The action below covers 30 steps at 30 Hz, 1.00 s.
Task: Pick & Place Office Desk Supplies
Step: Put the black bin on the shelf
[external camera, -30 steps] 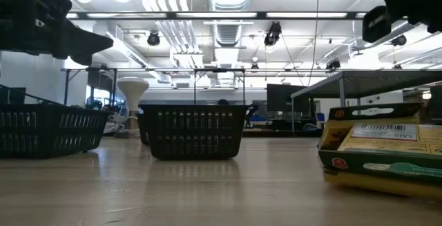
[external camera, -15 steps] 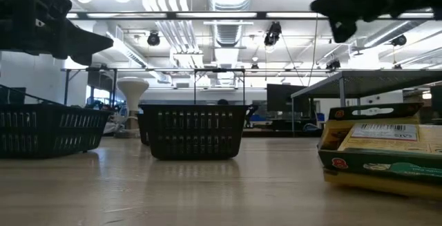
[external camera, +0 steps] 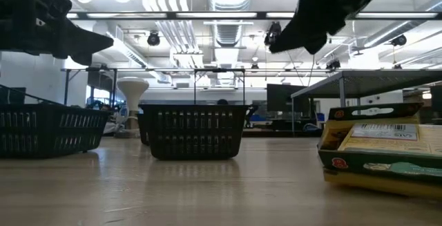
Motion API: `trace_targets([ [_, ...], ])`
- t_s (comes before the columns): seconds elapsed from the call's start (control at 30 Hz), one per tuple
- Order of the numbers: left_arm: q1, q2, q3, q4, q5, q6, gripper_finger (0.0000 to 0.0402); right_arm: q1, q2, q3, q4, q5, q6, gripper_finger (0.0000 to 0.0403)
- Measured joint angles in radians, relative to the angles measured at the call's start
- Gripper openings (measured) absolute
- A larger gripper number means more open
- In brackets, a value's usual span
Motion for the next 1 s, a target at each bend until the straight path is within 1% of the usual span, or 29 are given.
trace_targets([
  [0.07, 0.000, 0.000, 0.000, 0.039, 0.011, -0.090, 0.0023, 0.016, 0.042, 0.021, -0.006, 0.017, 0.000, 0.0008],
  [0.13, 0.000, 0.000, 0.000, 0.092, 0.009, -0.148, 0.0023, 0.029, 0.069, 0.027, -0.001, 0.065, -0.001, 0.0008],
  [0.3, 0.001, 0.009, 0.000, 0.301, 0.015, -0.167, 0.0023, 0.037, 0.107, 0.018, 0.011, 0.236, 0.008, 0.0008],
  [0.37, 0.002, 0.031, 0.003, 0.337, 0.000, -0.168, 0.0022, 0.024, 0.121, 0.016, 0.034, 0.276, -0.009, 0.0008],
  [0.43, 0.002, 0.079, 0.019, 0.330, -0.053, -0.167, 0.0018, 0.003, 0.133, 0.016, 0.078, 0.292, -0.046, 0.0008],
  [0.5, 0.002, 0.144, 0.043, 0.283, -0.130, -0.166, 0.0011, -0.022, 0.143, 0.016, 0.124, 0.294, -0.098, 0.0008],
  [0.6, 0.003, 0.269, 0.105, 0.169, -0.263, -0.166, 0.0005, -0.060, 0.151, 0.016, 0.159, 0.293, -0.149, 0.0008],
  [0.7, 0.003, 0.399, 0.205, 0.017, -0.335, -0.196, 0.0006, -0.091, 0.145, 0.013, 0.160, 0.292, -0.165, 0.0008],
  [0.8, 0.008, 0.531, 0.341, -0.166, -0.375, -0.235, 0.0014, -0.103, 0.132, 0.004, 0.160, 0.292, -0.188, 0.0008],
  [0.9, 0.036, 0.666, 0.474, -0.319, -0.385, -0.238, 0.0039, -0.101, 0.124, -0.008, 0.160, 0.290, -0.198, 0.0008],
  [0.93, 0.052, 0.711, 0.512, -0.355, -0.375, -0.230, 0.0051, -0.100, 0.124, -0.011, 0.161, 0.289, -0.194, 0.0008],
  [1.0, 0.091, 0.808, 0.577, -0.383, -0.315, -0.230, 0.0080, -0.094, 0.124, -0.021, 0.160, 0.288, -0.165, 0.0008],
])
